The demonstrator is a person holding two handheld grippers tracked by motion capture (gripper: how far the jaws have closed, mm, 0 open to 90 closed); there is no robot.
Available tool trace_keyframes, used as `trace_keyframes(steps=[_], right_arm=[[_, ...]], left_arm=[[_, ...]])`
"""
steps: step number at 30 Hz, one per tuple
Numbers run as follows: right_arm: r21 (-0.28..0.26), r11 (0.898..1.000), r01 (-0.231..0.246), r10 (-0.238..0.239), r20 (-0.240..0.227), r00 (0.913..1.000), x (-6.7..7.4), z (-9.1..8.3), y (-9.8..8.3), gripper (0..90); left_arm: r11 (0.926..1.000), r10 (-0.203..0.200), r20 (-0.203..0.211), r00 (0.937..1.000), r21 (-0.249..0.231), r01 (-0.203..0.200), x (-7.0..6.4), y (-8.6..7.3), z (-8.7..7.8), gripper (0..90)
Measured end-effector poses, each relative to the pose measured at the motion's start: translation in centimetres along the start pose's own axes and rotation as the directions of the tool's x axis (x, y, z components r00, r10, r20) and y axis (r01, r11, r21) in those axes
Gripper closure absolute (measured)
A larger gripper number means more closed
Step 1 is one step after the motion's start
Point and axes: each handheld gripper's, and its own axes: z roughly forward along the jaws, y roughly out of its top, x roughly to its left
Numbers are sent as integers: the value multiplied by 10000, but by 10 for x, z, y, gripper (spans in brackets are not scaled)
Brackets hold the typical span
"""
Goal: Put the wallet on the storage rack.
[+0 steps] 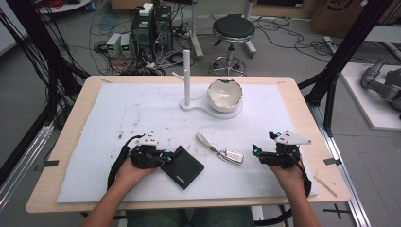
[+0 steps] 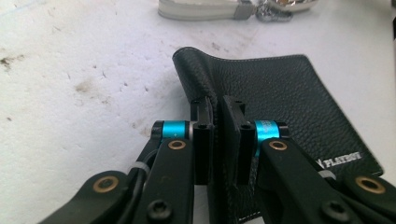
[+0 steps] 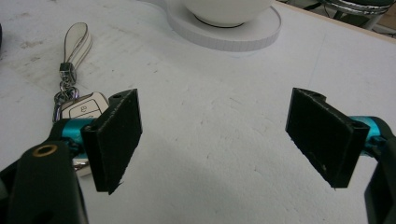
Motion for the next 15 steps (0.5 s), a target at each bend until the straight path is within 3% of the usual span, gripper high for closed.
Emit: trace_keyframes(steps=[6,8,10,12,15], right_arm=[[11,10000,9,-9,-17,10000,-1,0,-1,187],[-1,10000,11,-11,16,10000,-1,0,-1,187],[-13,10000,-17,17,10,10000,-1,-1,0,187],[-33,10000,-37,37,17,10000,-1,-1,0,187],[-20,10000,-48,48,12,10000,-1,-1,0,187]], left_arm=[[9977,298,75,9995,-606,-293,-6,8,-7,836],[9936,536,-61,9985,-996,-540,-9,15,-14,837],[9924,613,-179,9980,-1062,-628,-10,17,-17,838],[9858,879,-354,9955,-1407,-921,-11,28,-24,838],[9801,1162,-552,9917,-1557,-1235,-11,37,-28,839]])
